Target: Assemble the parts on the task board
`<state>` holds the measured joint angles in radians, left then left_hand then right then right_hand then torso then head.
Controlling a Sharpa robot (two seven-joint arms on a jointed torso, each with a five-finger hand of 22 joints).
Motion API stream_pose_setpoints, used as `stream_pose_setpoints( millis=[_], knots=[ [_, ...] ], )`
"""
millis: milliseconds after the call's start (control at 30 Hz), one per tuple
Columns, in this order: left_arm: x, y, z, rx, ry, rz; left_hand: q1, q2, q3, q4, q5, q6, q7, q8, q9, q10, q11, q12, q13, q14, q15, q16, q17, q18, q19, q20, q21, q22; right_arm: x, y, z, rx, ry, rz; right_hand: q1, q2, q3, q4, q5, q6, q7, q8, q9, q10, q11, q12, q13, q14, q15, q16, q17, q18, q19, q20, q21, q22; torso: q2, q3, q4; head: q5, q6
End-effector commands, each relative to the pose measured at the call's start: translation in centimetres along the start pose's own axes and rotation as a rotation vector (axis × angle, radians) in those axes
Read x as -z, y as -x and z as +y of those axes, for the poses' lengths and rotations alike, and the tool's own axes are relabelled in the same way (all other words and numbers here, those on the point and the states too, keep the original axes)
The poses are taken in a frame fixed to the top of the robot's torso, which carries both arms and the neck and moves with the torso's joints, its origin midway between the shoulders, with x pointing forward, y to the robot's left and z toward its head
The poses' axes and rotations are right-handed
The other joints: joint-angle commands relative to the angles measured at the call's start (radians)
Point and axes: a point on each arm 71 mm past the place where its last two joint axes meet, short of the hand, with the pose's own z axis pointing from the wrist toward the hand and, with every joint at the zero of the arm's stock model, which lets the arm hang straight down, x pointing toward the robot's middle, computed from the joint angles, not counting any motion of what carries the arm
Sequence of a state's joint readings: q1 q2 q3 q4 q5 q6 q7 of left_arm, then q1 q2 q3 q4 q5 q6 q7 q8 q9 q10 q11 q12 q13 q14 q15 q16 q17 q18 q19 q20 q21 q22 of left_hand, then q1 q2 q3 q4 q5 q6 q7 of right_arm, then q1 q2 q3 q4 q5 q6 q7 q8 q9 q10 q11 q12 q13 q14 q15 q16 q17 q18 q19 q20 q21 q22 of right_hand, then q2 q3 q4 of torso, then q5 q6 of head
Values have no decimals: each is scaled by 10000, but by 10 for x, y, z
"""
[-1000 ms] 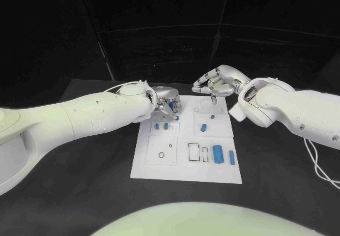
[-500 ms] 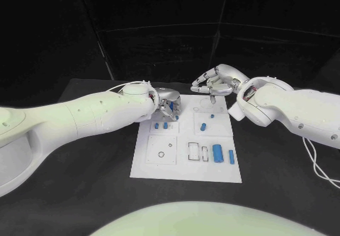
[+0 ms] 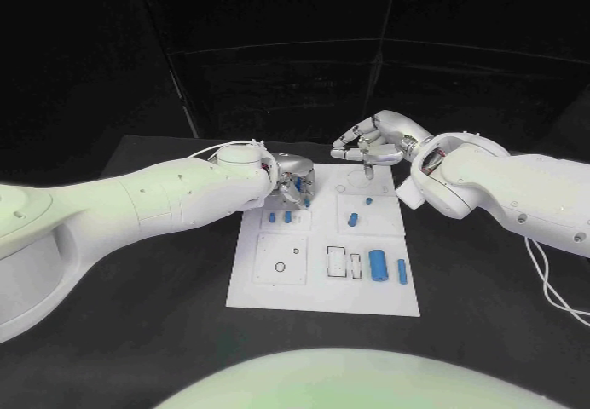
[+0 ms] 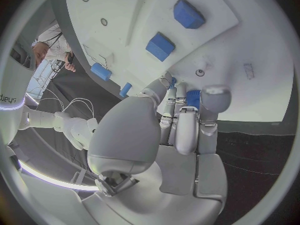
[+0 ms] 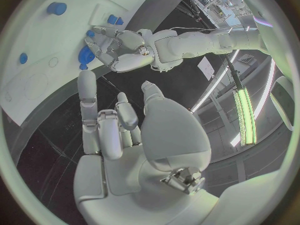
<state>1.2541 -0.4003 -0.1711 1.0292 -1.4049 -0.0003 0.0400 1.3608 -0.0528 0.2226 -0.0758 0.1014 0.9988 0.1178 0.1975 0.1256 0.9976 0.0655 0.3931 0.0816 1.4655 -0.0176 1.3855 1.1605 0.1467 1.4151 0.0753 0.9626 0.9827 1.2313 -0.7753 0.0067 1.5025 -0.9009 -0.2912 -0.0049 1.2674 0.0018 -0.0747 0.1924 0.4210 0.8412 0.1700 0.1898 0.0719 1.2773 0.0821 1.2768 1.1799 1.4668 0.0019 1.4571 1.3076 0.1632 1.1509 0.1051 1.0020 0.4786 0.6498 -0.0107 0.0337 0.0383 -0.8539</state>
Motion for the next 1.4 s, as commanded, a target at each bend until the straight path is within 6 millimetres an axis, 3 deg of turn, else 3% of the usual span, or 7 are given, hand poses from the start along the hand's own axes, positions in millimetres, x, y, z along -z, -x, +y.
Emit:
stream_pose_setpoints(
  millis=[33, 567, 800, 1400],
  knots=[
    [-1, -6, 1, -72, 95, 283, -10, 113, 132, -16, -58, 108, 13, -42, -25, 115, -1, -91, -36, 189, -32, 62, -14, -190, 81, 22, 55, 44, 0, 0, 2, -28, 99, 33, 81, -18, -17, 28, 48, -91, 13, 34, -12, -79, 9, 66, 8, 562, -4, -41, 406, 149, 40, -8, -35, 1, 6, -1, -7, -12, -6],
    [0, -5, 2, -8, -54, 34, -128, 369, 928, -58, -118, 509, 50, -81, -124, 691, -19, -374, -143, 225, -27, 143, -11, -239, 160, 36, 338, 371, 0, -1, 3, -32, 119, 67, 108, 13, -18, 41, 60, -89, 11, 44, -11, -75, 8, 72, 12, 565, -5, -36, 416, 148, 45, -9, -34, 2, 3, 2, -7, -39, -22],
    [9, -2, 12, 277, -68, -516, -149, 348, 1021, -82, -137, 540, 67, -102, -139, 745, -18, -430, -145, 227, -23, 150, -14, -243, 167, 32, 369, 408, 0, 0, 1, -25, 93, 54, 108, 13, -18, 41, 60, -89, 11, 44, -11, -75, 8, 72, 12, 565, -5, -36, 416, 148, 45, -9, -34, 2, -8, 0, 17, -106, -18],
    [38, 18, 19, 1095, -286, -1653, -192, 303, 1144, -113, -140, 609, 84, -117, -155, 834, -15, -497, -143, 246, -21, 180, 23, -261, 195, 30, 460, 504, 0, 2, -1, -6, 47, 17, 114, 39, -18, 57, 71, -83, 10, 52, -9, -71, 6, 76, 15, 565, -5, -38, 413, 147, 50, -10, -29, 10, -2, -5, 34, -108, 31]
  ],
)
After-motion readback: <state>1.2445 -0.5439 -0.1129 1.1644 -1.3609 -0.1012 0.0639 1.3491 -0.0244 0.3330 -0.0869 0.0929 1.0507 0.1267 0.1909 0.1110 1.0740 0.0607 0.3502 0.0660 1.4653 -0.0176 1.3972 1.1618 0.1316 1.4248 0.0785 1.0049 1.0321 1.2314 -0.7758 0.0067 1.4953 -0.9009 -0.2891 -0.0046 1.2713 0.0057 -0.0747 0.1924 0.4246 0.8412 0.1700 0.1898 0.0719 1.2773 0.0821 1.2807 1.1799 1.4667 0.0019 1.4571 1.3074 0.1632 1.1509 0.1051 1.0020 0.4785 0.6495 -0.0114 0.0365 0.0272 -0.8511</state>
